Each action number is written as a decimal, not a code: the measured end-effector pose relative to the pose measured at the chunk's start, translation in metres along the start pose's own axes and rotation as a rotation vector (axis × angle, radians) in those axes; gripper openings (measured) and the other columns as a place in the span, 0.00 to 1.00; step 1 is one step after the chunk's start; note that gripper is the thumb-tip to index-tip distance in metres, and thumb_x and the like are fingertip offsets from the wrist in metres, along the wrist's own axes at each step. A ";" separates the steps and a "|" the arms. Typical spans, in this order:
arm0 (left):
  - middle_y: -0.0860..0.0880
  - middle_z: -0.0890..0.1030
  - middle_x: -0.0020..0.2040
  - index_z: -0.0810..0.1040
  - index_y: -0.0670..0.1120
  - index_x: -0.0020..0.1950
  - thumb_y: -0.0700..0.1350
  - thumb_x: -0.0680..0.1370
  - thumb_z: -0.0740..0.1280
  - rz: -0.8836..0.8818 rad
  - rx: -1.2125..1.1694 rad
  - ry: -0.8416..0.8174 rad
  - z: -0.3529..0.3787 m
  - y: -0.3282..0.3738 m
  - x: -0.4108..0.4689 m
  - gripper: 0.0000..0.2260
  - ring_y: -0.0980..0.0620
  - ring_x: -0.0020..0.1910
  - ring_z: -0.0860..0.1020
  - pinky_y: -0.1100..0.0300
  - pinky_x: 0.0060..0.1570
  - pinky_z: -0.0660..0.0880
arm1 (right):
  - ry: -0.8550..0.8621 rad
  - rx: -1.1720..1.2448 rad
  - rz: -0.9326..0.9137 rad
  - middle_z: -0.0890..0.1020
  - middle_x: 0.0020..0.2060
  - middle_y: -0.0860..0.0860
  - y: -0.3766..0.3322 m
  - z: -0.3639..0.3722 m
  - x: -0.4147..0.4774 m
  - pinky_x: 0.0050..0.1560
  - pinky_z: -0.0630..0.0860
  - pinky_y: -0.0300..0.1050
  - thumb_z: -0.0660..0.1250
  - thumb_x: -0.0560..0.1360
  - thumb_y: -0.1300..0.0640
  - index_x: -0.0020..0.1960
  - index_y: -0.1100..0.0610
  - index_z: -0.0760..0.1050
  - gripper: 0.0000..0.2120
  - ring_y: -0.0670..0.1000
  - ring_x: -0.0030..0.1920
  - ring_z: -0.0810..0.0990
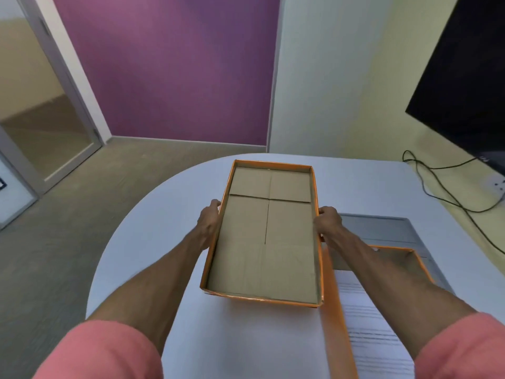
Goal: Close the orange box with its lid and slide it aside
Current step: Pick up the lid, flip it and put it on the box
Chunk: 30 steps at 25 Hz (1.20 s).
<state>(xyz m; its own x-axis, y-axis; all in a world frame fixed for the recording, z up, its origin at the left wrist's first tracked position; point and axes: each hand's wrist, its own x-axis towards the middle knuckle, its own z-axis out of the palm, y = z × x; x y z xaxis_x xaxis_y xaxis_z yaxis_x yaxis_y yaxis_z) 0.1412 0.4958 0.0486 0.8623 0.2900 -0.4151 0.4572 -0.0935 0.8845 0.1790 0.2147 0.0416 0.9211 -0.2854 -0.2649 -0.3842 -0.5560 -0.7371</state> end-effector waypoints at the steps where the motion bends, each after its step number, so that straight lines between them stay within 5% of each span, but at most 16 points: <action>1: 0.40 0.76 0.61 0.70 0.41 0.68 0.52 0.82 0.48 0.016 -0.001 -0.018 0.014 0.006 -0.008 0.22 0.44 0.55 0.75 0.51 0.52 0.71 | 0.001 -0.008 -0.004 0.81 0.54 0.67 0.005 -0.018 0.001 0.49 0.79 0.56 0.59 0.73 0.71 0.58 0.70 0.75 0.15 0.64 0.52 0.82; 3: 0.42 0.75 0.57 0.71 0.40 0.65 0.50 0.83 0.48 0.046 0.009 -0.048 0.044 0.016 -0.024 0.20 0.45 0.53 0.74 0.52 0.51 0.70 | 0.015 -0.016 -0.002 0.81 0.55 0.68 0.019 -0.053 0.003 0.43 0.76 0.51 0.59 0.73 0.72 0.58 0.72 0.75 0.15 0.60 0.46 0.80; 7: 0.48 0.71 0.40 0.70 0.43 0.40 0.43 0.80 0.56 0.089 0.064 -0.049 0.111 0.020 -0.063 0.10 0.52 0.36 0.70 0.57 0.38 0.69 | 0.046 -0.002 0.015 0.82 0.53 0.67 0.063 -0.127 -0.006 0.40 0.71 0.46 0.60 0.74 0.72 0.56 0.71 0.77 0.13 0.59 0.44 0.79; 9: 0.47 0.74 0.46 0.73 0.40 0.49 0.40 0.79 0.59 0.136 0.102 -0.063 0.141 0.013 -0.079 0.05 0.48 0.44 0.76 0.54 0.44 0.76 | 0.052 0.029 0.021 0.83 0.53 0.64 0.088 -0.158 -0.016 0.43 0.77 0.48 0.60 0.75 0.72 0.55 0.68 0.78 0.11 0.60 0.48 0.82; 12: 0.44 0.75 0.56 0.70 0.40 0.63 0.36 0.77 0.64 0.170 0.120 -0.090 0.180 -0.005 -0.105 0.15 0.45 0.54 0.77 0.50 0.55 0.77 | 0.032 0.048 0.034 0.83 0.53 0.64 0.127 -0.194 -0.027 0.48 0.80 0.53 0.60 0.76 0.71 0.54 0.67 0.79 0.11 0.62 0.51 0.82; 15: 0.44 0.75 0.56 0.71 0.41 0.62 0.30 0.72 0.66 0.191 0.115 -0.123 0.208 -0.022 -0.130 0.20 0.48 0.51 0.76 0.57 0.43 0.78 | 0.000 0.022 0.071 0.81 0.55 0.67 0.164 -0.218 -0.035 0.55 0.79 0.61 0.56 0.77 0.72 0.58 0.70 0.77 0.14 0.65 0.55 0.81; 18: 0.43 0.77 0.56 0.74 0.41 0.62 0.28 0.70 0.65 0.202 0.069 -0.119 0.224 -0.038 -0.151 0.21 0.45 0.54 0.77 0.54 0.43 0.80 | -0.017 0.057 0.102 0.81 0.54 0.67 0.194 -0.230 -0.040 0.55 0.79 0.65 0.57 0.76 0.72 0.57 0.69 0.78 0.14 0.65 0.54 0.81; 23: 0.42 0.81 0.55 0.80 0.41 0.58 0.32 0.70 0.68 0.286 -0.052 -0.109 0.228 -0.024 -0.182 0.17 0.45 0.50 0.82 0.50 0.47 0.82 | -0.015 0.095 0.149 0.81 0.48 0.66 0.217 -0.234 -0.042 0.43 0.79 0.56 0.55 0.77 0.71 0.50 0.68 0.77 0.13 0.60 0.44 0.79; 26: 0.41 0.83 0.50 0.81 0.40 0.53 0.32 0.71 0.68 0.328 -0.217 -0.060 0.231 0.016 -0.198 0.12 0.47 0.44 0.82 0.60 0.37 0.82 | -0.071 0.159 0.173 0.77 0.46 0.62 0.205 -0.233 -0.045 0.41 0.75 0.49 0.57 0.78 0.67 0.51 0.65 0.76 0.09 0.57 0.42 0.77; 30: 0.41 0.82 0.54 0.80 0.40 0.56 0.33 0.71 0.70 0.328 -0.345 -0.084 0.235 0.067 -0.215 0.14 0.50 0.42 0.82 0.60 0.35 0.81 | -0.032 0.040 0.017 0.76 0.64 0.62 0.159 -0.235 -0.056 0.61 0.75 0.52 0.62 0.80 0.53 0.70 0.65 0.68 0.23 0.61 0.63 0.75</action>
<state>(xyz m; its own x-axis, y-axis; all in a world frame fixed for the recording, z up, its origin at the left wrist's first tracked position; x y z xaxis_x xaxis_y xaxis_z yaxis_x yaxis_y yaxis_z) 0.0378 0.2031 0.1467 0.9700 0.2190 -0.1054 0.0711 0.1587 0.9848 0.0515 -0.0412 0.0849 0.9164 -0.2684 -0.2968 -0.3972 -0.5195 -0.7565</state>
